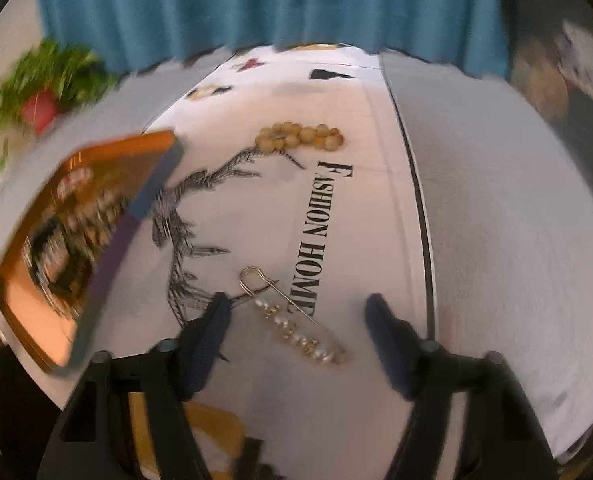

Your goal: Organize jewelry

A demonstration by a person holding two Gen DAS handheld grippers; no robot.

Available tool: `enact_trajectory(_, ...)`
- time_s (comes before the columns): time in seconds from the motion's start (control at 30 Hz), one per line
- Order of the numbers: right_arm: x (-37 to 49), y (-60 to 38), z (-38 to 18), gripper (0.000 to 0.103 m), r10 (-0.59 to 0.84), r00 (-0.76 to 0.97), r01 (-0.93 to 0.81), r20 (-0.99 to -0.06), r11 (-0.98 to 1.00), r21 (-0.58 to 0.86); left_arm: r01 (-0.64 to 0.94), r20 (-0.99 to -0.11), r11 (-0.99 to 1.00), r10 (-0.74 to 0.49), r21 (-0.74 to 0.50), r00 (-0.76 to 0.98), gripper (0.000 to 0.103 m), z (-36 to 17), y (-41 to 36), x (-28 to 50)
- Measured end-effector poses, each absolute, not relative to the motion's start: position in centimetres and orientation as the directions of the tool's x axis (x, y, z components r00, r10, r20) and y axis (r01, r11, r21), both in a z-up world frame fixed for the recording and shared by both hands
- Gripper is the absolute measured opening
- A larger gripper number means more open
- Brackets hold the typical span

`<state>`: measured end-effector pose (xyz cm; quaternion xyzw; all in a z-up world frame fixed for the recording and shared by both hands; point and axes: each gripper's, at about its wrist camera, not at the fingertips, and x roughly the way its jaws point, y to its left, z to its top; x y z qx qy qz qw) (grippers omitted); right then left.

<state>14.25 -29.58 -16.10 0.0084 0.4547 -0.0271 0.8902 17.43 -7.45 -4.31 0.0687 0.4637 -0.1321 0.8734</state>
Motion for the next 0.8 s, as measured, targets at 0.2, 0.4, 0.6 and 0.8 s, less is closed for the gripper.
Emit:
enact_trajectory(0.2, 13.7, -32.2, -16.0, 0.012, -0.062, 0.632, 0.123, -0.773, 0.992, 0.021, 0.458, -0.847, 0.888, -0.277, -0.045, 0.454, 0.102, -5.7, -16.2, 23.5)
enact_trajectory(0.4, 13.7, -37.3, -16.1, 0.012, -0.07, 0.642, 0.255, -0.763, 0.959, 0.126, 0.655, -0.895, 0.756, -0.308, -0.025, 0.322, 0.102, -10.0, -27.0, 28.6)
enact_trajectory(0.6, 13.3, -39.0, -16.2, 0.012, -0.019, 0.651, 0.262, -0.759, 0.944, 0.201, 0.75, -0.942, 0.657, -0.196, 0.08, 0.272, 0.085, -14.5, -32.1, 30.7)
enact_trajectory(0.8, 13.1, -39.7, -16.4, 0.012, -0.003, 0.655, 0.272, -0.756, 0.934, 0.233, 0.716, -0.935, 0.697, -0.284, -0.051, 0.21, 0.014, -14.4, -31.3, 32.1)
